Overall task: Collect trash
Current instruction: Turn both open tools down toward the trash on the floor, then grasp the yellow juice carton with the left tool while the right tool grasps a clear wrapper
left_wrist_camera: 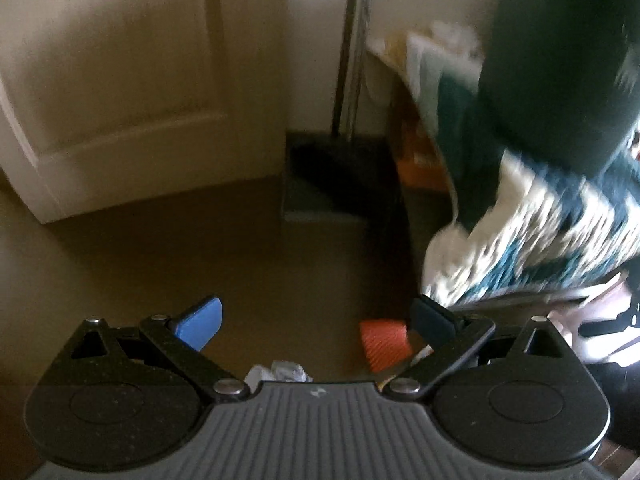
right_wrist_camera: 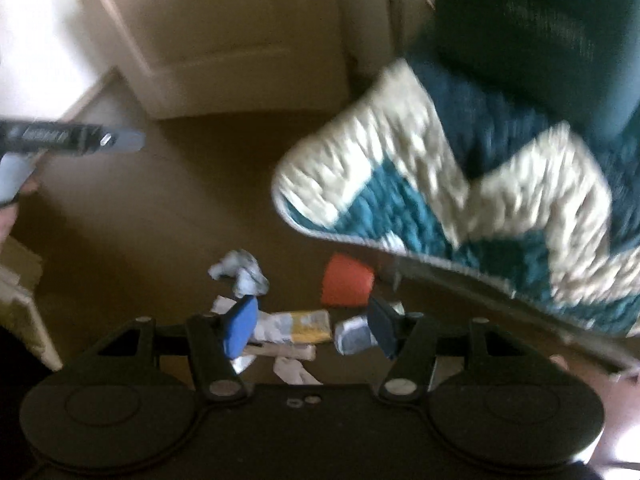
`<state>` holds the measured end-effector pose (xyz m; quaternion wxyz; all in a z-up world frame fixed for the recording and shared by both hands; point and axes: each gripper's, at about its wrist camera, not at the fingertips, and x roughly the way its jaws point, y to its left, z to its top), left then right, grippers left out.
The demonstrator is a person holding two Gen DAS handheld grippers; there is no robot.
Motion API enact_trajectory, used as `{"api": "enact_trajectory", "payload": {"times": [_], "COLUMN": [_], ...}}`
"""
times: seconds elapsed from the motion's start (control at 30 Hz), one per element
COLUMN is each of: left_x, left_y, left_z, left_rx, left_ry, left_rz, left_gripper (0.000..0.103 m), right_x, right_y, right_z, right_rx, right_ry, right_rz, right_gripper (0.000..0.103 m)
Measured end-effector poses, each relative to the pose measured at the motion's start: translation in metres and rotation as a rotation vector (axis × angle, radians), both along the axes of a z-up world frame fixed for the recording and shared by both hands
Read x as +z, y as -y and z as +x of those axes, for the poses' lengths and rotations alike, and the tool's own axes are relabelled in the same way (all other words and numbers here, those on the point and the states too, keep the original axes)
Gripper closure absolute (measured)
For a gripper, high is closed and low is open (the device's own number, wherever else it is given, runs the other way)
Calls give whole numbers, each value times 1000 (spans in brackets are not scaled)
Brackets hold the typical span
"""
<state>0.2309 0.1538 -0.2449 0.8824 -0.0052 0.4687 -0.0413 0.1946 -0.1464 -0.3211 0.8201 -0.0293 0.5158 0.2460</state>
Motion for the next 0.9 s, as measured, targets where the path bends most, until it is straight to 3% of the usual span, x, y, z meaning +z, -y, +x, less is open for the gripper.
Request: {"api": "enact_trajectory", "payload": {"times": [0.23,0.47,0.63,0.8,0.9], "left_x": [-108,-203,-261,-297,-306], "left_y": [19,78,97,112,118], "left_z": [8,8,9,7,12], "left_rx": [-102,-390,-486,-565,-568], "left_ry": [-140,-262,-333,-365,-367], "left_rz": [-15,102,153,206,193], "left_gripper": [1,1,2,2,3], "right_x": [-96,-175,-216,-248,-268], "right_y": [-3,-4,-7,-10,-7], "right_z": [40,72,86,96,101], "right_rx": [-116,-271,-346,-447,-538], "right_ry": [-158,-290,-355,-398,-437], "right_rz": [-65,-90,-80,-69,-41], "right_gripper": [43,43,44,45,45]}}
